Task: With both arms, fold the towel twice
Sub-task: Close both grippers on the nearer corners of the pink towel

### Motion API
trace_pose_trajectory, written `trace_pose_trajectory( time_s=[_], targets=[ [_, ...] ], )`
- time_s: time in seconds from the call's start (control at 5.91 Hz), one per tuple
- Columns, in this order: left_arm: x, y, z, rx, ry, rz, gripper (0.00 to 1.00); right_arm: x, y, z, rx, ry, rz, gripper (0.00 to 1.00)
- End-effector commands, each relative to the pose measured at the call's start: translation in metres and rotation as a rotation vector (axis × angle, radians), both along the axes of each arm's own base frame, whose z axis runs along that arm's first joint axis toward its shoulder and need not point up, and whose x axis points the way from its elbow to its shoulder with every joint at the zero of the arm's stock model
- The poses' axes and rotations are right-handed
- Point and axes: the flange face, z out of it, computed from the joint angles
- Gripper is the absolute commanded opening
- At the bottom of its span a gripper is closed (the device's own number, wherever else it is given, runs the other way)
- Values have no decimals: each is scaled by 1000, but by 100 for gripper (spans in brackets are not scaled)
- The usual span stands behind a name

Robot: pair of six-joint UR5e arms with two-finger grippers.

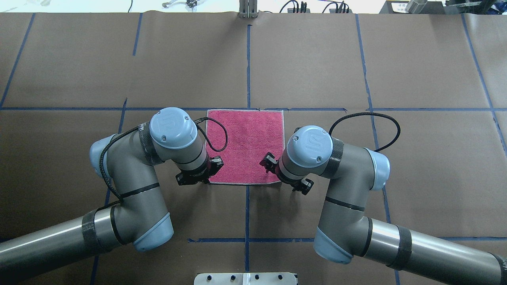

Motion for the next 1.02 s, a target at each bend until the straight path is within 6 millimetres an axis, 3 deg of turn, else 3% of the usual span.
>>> trace_pose_trajectory(
  time_s=[0.0, 0.85],
  targets=[
    [0, 0, 0, 0, 0, 0, 0, 5, 2, -6, 3, -11, 1, 82],
    [0, 0, 0, 0, -1, -2, 0, 6, 2, -2, -14, -7, 12, 41]
  ],
)
